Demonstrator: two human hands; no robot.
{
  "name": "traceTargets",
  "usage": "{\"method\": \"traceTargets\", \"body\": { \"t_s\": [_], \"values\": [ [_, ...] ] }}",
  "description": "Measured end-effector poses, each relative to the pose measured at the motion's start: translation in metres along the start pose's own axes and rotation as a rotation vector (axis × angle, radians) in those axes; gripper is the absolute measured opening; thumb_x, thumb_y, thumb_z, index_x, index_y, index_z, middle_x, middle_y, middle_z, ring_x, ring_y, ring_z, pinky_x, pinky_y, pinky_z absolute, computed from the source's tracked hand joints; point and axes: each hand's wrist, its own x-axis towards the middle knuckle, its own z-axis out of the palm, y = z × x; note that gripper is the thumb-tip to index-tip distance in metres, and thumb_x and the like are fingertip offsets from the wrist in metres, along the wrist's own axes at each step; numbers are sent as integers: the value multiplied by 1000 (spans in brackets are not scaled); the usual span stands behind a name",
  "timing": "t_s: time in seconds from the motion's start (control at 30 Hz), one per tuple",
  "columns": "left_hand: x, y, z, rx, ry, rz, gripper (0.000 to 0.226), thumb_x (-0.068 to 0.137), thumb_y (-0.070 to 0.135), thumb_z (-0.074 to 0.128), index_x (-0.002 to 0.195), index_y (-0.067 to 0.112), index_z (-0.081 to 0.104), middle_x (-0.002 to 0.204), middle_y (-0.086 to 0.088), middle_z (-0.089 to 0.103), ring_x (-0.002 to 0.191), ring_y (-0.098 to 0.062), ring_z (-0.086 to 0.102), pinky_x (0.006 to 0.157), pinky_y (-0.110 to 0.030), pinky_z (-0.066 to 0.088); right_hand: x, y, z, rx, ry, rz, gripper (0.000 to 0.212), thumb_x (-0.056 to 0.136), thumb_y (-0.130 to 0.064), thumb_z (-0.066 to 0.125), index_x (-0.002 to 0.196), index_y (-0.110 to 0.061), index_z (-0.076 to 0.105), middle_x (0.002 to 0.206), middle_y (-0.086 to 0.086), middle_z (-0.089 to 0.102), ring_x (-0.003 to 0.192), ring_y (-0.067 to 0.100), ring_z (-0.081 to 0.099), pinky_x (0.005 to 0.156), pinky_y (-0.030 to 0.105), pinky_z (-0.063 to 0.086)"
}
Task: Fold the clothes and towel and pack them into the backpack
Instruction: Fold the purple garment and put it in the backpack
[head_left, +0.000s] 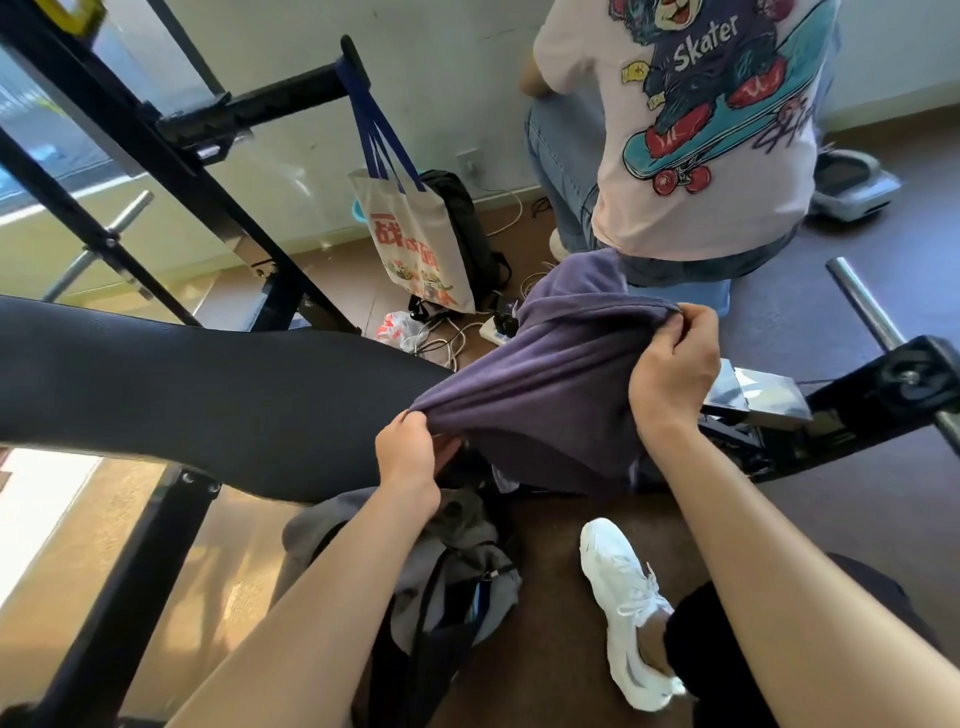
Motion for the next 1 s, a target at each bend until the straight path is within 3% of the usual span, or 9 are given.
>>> {"method": "traceTargets", "body": {
  "t_s": [0.13,0.23,0.4,0.47,0.53,0.63,0.8,0.87,1.0],
  "values": [
    [10,2,-15,-222,4,-107,27,99,9,42,111,16,65,97,-7,67,81,-22,64,64,-34,52,-14,-2,6,183,-88,186,19,107,-19,40,113,-11,56,105,0,59,98,16,56,87,24,46],
    [8,5,-22,-337,-20,-160,23,104,16,43,109,17,65,98,-6,68,84,-20,64,68,-32,50,-28,0,13,177,-210,278,20,108,-25,40,107,-13,56,100,0,59,93,14,55,76,21,45],
    [7,18,-15,-257,-3,-167,23,102,29,49,109,15,66,111,-11,67,107,-26,63,100,-41,51,-44,-10,8,121,-582,162,26,96,-42,65,104,-17,65,95,-5,66,89,7,61,79,22,50],
    [9,26,-18,-165,-38,-119,30,92,37,54,109,15,67,109,-10,69,106,-26,65,100,-42,52,-46,-5,4,-76,-761,36,27,87,-37,78,108,-23,68,99,-10,68,92,5,61,83,22,52],
    [10,38,-27,-125,-186,-80,18,73,29,61,81,14,67,85,-6,67,83,-23,63,81,-34,51,-40,7,2,-431,-927,-40,21,87,-30,77,105,-21,75,93,-4,73,87,11,66,85,33,57],
    [31,49,-49,-19,-280,-49,33,35,11,58,62,16,39,72,-4,40,75,-32,40,67,-32,37,-26,13,-3,-783,-1002,-50,19,89,-29,72,97,-14,79,84,7,74,81,23,68,80,41,59],
    [54,60,-86,392,-68,293,55,78,-14,48,119,18,65,112,-8,63,102,-20,61,84,-30,51,-41,-3,-16,-672,-1359,17,11,86,-22,77,89,-11,79,86,11,76,86,26,72,82,41,58],
    [60,67,-94,422,-14,346,50,87,-12,47,104,30,70,112,-4,66,103,-18,63,90,-31,53,-51,-7,-18,-508,-1503,106,11,89,-19,75,92,-8,78,89,13,77,83,24,73,79,38,59],
    [63,75,-107,414,19,396,40,95,-4,52,87,30,71,104,0,71,105,-17,65,87,-26,52,-62,-4,-7,-154,-1368,229,14,95,-13,69,95,-1,75,84,13,75,80,21,68,72,28,55]
  ]
}}
